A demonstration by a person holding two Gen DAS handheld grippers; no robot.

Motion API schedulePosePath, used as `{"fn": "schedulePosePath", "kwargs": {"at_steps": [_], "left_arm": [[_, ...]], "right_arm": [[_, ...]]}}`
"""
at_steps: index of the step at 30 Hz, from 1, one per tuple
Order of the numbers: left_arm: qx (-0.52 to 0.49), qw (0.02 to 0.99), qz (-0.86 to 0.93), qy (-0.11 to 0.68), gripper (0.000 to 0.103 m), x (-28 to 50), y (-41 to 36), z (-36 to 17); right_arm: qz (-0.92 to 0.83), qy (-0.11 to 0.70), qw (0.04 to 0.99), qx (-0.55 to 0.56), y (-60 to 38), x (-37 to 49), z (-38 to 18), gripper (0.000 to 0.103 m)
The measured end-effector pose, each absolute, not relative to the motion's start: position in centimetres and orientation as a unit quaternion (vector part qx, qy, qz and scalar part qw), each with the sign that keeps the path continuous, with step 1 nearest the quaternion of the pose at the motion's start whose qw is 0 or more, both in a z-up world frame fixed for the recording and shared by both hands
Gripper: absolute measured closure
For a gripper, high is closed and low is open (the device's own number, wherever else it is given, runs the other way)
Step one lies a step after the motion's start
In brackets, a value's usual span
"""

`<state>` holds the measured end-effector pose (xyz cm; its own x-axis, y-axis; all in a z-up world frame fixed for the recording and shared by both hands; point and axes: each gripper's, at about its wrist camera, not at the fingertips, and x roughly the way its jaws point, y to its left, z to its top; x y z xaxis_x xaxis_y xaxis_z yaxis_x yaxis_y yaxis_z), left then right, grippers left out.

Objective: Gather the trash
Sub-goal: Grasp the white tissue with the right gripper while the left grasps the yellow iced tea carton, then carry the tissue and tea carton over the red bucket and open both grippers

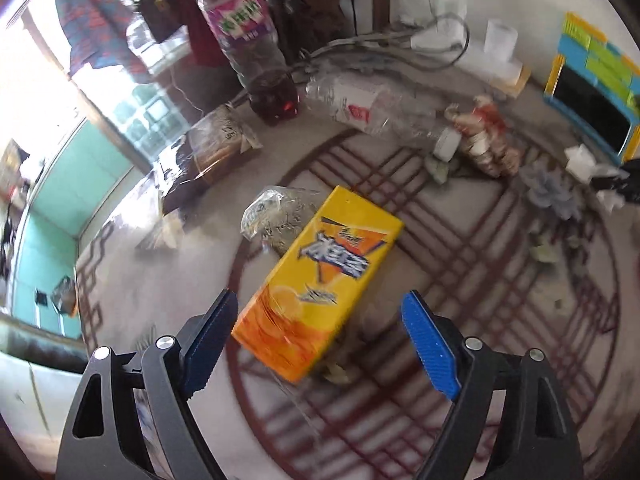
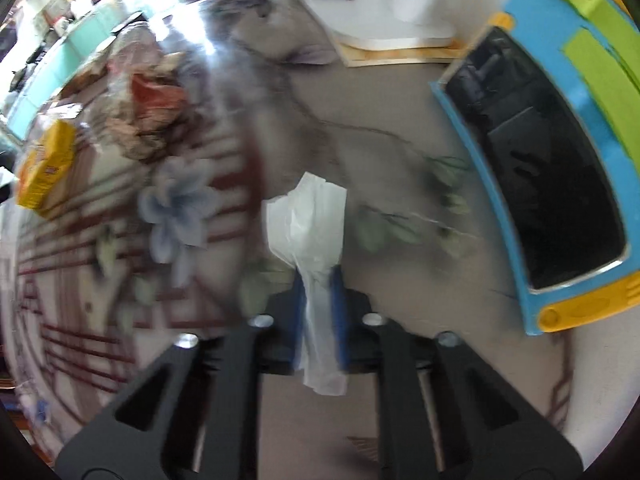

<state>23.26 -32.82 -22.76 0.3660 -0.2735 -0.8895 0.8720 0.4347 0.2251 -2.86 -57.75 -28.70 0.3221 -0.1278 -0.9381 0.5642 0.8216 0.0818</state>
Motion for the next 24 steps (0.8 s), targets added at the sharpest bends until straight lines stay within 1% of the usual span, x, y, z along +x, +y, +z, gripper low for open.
{"fn": "schedulePosePath", "kwargs": {"at_steps": [2, 7, 8, 9, 11, 12, 15, 19, 22, 24], "left_arm": [[0.384, 0.72, -0.396, 0.421, 0.023, 24.8, -33.9, -24.0], [0.387, 0.693, -0.4, 0.459, 0.023, 26.7, -35.1, -26.5], [0.386, 0.69, -0.4, 0.464, 0.025, 26.9, -35.2, -26.9], [0.38, 0.69, -0.401, 0.468, 0.03, 26.9, -35.2, -27.1], [0.359, 0.702, -0.398, 0.468, 0.033, 26.8, -35.0, -27.0], [0.347, 0.709, -0.394, 0.47, 0.037, 26.6, -34.7, -26.8], [0.316, 0.74, -0.373, 0.461, 0.04, 24.8, -33.5, -25.2], [0.261, 0.782, -0.356, 0.439, 0.041, 20.0, -31.1, -21.3], [0.241, 0.798, -0.319, 0.451, 0.041, 16.8, -29.7, -19.2], [0.21, 0.803, -0.311, 0.463, 0.041, 14.8, -28.4, -18.1]], "right_arm": [[-0.207, 0.534, 0.793, 0.209, -56.7, -2.3, -28.2, 0.091], [-0.165, 0.515, 0.811, 0.223, -53.6, -0.6, -26.8, 0.091], [-0.156, 0.512, 0.817, 0.213, -52.7, -0.1, -26.4, 0.091], [-0.151, 0.51, 0.822, 0.204, -52.2, 0.3, -26.2, 0.091], [-0.142, 0.507, 0.829, 0.189, -51.0, 0.9, -25.3, 0.091], [-0.133, 0.503, 0.833, 0.188, -50.7, 1.5, -24.5, 0.091], [-0.112, 0.495, 0.841, 0.187, -49.0, 2.2, -23.1, 0.091], [-0.083, 0.483, 0.854, 0.175, -46.6, 2.9, -21.4, 0.091], [-0.066, 0.476, 0.86, 0.17, -44.4, 2.6, -20.1, 0.091], [-0.056, 0.472, 0.863, 0.169, -43.2, 2.2, -19.5, 0.091]]}}
